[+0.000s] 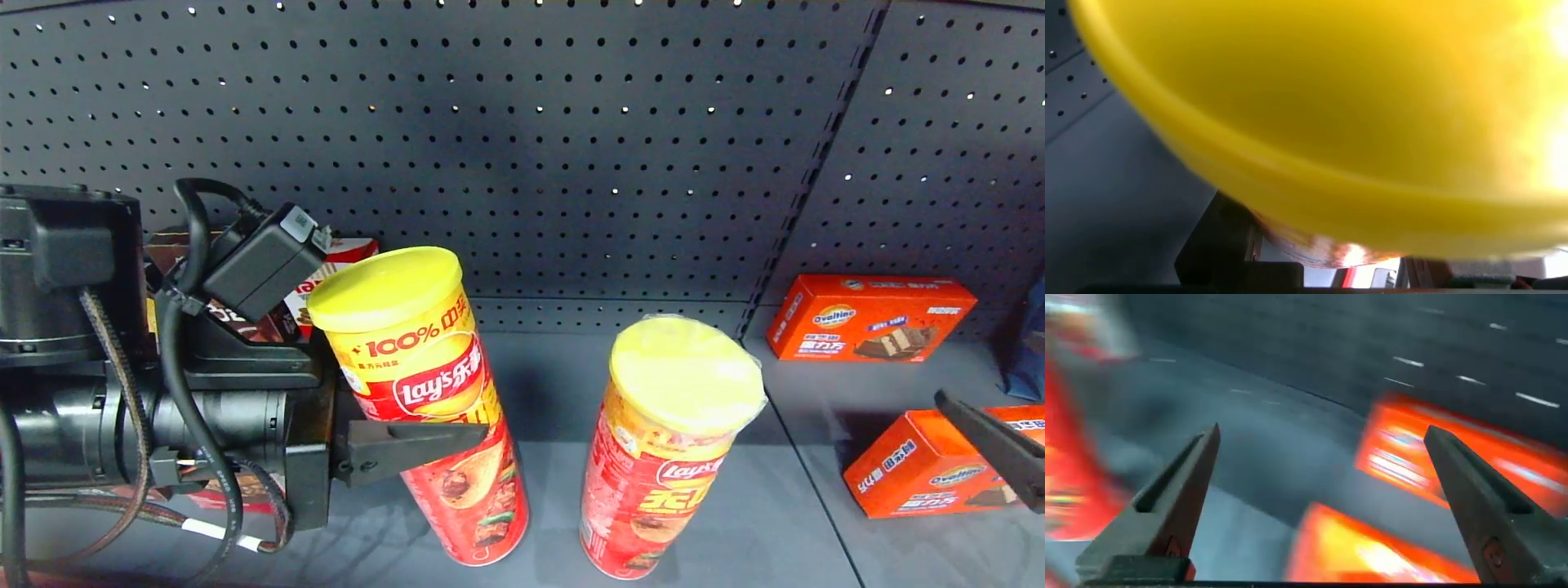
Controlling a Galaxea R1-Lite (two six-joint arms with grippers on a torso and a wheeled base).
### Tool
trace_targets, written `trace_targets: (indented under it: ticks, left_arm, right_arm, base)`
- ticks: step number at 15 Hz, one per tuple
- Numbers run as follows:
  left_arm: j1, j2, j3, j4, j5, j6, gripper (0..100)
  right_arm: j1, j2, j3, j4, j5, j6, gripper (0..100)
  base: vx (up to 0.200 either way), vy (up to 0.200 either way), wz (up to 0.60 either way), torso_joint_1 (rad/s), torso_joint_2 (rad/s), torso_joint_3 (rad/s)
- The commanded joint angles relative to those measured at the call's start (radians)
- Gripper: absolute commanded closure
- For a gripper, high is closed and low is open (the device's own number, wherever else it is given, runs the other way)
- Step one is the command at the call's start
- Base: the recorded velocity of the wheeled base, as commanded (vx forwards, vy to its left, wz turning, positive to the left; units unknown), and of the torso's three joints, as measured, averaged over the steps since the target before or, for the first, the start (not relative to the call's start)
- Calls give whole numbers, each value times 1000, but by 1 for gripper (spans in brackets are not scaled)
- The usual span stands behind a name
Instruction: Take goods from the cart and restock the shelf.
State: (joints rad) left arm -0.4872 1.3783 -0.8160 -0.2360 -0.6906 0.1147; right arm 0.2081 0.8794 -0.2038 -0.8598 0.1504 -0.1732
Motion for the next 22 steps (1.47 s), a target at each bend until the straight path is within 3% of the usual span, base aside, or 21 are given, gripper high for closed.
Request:
trace_targets:
  ticks: [1,2,4,7,8,9,11,12,15,22]
  left_arm:
    - [-1,4,-5,0,0,0,100]
    - [-1,2,0,-2,0,2,100]
    - [-1,1,1,-2,0,3,100]
    - [-1,2,-14,-2,0,3,100]
    - [-1,2,-19,-2,0,3,100]
    - [-2,-2,-17,-2,0,3,100]
    - [-1,-2,-17,-2,0,3,100]
    - [-1,-4,-15,-2,0,3,100]
    - [-1,-4,-12,-3,0,5,100]
    - [-1,-12,-8,3,-9,2,100]
  right_arm:
    - [-176,-192,103,27,-22,3,0]
    - [-233,-326,155,79,-52,17,0]
    - [-257,-445,164,193,-83,31,0]
    - [-256,-797,161,594,-117,60,0]
    - [-256,-829,187,634,-150,80,0]
    - [-256,-813,204,645,-298,112,0]
    - [-256,-813,202,811,-469,179,0]
    - [-251,-816,204,800,-442,210,0]
    - [-207,-879,204,841,-161,179,0]
    - [-207,-879,204,858,-163,173,0]
  base:
    - [0,0,0,0,0,0]
    - [0,0,0,0,0,0]
    - [0,0,0,0,0,0]
    - [0,0,0,0,0,0]
    - [0,0,0,0,0,0]
    - [0,0,0,0,0,0]
    - [0,0,0,0,0,0]
    - [0,0,0,0,0,0]
    - [0,0,0,0,0,0]
    - [0,0,0,0,0,0]
